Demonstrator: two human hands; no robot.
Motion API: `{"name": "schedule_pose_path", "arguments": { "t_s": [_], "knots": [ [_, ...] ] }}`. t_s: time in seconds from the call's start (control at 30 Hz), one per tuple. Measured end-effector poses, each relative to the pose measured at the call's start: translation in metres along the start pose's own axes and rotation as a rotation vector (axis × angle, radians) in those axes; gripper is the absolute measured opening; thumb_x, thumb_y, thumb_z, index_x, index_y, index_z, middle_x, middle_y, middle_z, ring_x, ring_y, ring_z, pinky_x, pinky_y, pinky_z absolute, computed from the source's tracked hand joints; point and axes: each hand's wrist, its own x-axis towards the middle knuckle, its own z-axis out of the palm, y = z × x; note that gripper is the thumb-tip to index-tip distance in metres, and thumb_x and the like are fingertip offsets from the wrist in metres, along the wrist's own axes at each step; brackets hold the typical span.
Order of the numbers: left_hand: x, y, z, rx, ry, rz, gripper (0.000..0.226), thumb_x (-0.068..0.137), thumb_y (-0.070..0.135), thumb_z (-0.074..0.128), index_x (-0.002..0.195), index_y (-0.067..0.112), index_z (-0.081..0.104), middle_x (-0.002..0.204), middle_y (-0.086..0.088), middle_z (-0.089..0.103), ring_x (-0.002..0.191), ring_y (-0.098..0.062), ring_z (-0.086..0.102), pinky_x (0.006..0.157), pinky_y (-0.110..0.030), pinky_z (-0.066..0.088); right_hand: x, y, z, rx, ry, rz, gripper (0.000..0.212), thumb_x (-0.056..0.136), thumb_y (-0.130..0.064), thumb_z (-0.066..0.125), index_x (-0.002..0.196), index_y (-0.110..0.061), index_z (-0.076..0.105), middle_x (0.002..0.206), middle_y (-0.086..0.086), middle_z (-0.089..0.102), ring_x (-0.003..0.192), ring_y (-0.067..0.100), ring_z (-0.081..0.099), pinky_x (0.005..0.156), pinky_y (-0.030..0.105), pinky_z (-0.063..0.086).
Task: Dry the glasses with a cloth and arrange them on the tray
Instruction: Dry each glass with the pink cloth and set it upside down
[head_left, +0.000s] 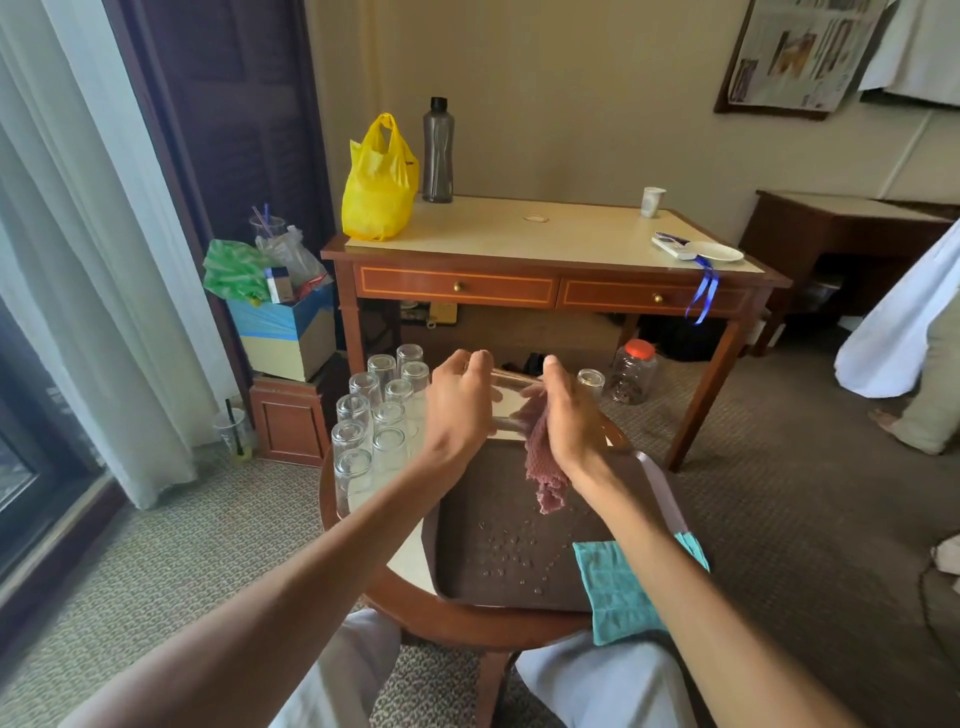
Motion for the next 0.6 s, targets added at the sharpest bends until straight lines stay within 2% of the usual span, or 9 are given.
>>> {"name": "schedule_pose_path", "arguments": {
  "t_s": [0.07,0.13,0.17,0.23,0.3,0.4,0.47,0.53,0.6],
  "knots": [
    [-0.008,0.002,-0.001,0.128,0.082,0.154,0.042,0.089,0.047,0.045,0.084,0.008,0.06,0.075,-0.008,0.069,0.073,-0.029,0.065,0.061,-0.047,0.055,0.001,-0.005,-0.006,0.118,-0.118,0.118,0.056,0.106,-0.042,0.038,0.073,-0.007,0.067,0.069,0.011,0.067,0.06,0.022,0.065,0.059,0.034,0.055],
    [-0.017,0.002,-0.006,0.232,0.12,0.46,0.037,0.097,0.044,0.047,0.082,0.012,0.058,0.073,0.0,0.063,0.067,-0.015,0.06,0.06,-0.035,0.048,0.003,-0.014,-0.02,0.144,-0.329,0.317,0.057,0.104,-0.046,0.037,0.09,-0.001,0.068,0.078,0.016,0.063,0.055,0.018,0.059,0.049,0.025,0.047],
    [-0.02,0.003,-0.008,0.273,0.085,0.637,0.033,0.099,0.041,0.048,0.083,0.014,0.058,0.074,0.005,0.061,0.066,-0.008,0.057,0.058,-0.028,0.043,0.002,-0.02,-0.026,0.13,-0.434,0.408,0.057,0.102,-0.048,0.038,0.097,0.001,0.067,0.079,0.018,0.063,0.05,0.017,0.055,0.043,0.023,0.043],
    [-0.021,0.003,-0.013,0.312,-0.06,0.881,0.028,0.1,0.035,0.05,0.084,0.014,0.06,0.079,0.007,0.058,0.068,-0.004,0.055,0.059,-0.02,0.04,0.001,-0.027,-0.037,0.101,-0.592,0.51,0.052,0.1,-0.046,0.044,0.091,-0.001,0.067,0.072,0.019,0.063,0.042,0.017,0.047,0.036,0.021,0.037],
    [-0.017,0.002,-0.015,0.322,-0.15,0.954,0.027,0.1,0.035,0.049,0.086,0.014,0.06,0.082,0.006,0.058,0.071,-0.006,0.056,0.06,-0.02,0.042,-0.002,-0.028,-0.04,0.128,-0.617,0.53,0.048,0.099,-0.045,0.047,0.088,-0.004,0.068,0.069,0.017,0.062,0.041,0.017,0.046,0.034,0.02,0.035],
    [-0.014,0.001,-0.008,0.35,-0.104,0.835,0.025,0.102,0.035,0.05,0.088,0.016,0.059,0.082,0.007,0.059,0.073,-0.006,0.057,0.063,-0.021,0.042,-0.002,-0.016,-0.03,0.298,-0.398,0.46,0.051,0.103,-0.045,0.042,0.113,0.0,0.064,0.09,0.025,0.065,0.057,0.022,0.061,0.044,0.025,0.048],
    [-0.01,0.002,-0.001,0.3,-0.015,0.547,0.027,0.099,0.04,0.048,0.086,0.019,0.058,0.078,0.005,0.063,0.071,-0.007,0.059,0.064,-0.029,0.047,0.0,-0.006,-0.02,0.265,-0.184,0.281,0.056,0.105,-0.047,0.038,0.094,0.0,0.067,0.089,0.025,0.066,0.067,0.023,0.064,0.057,0.027,0.054],
    [-0.003,0.007,0.005,0.119,-0.006,0.15,0.032,0.09,0.047,0.045,0.085,0.02,0.059,0.079,-0.001,0.068,0.077,-0.019,0.066,0.073,-0.045,0.058,-0.003,-0.003,-0.013,0.049,-0.029,0.093,0.065,0.103,-0.054,0.034,0.082,-0.002,0.066,0.075,0.014,0.067,0.067,0.021,0.066,0.064,0.032,0.055],
    [-0.003,0.013,0.007,0.126,-0.012,0.035,0.035,0.086,0.05,0.042,0.086,0.02,0.059,0.081,-0.005,0.069,0.081,-0.025,0.068,0.076,-0.053,0.059,-0.004,-0.004,-0.013,-0.038,-0.004,0.025,0.066,0.104,-0.052,0.032,0.085,0.001,0.067,0.07,0.011,0.068,0.066,0.019,0.067,0.067,0.035,0.055]
  ]
}}
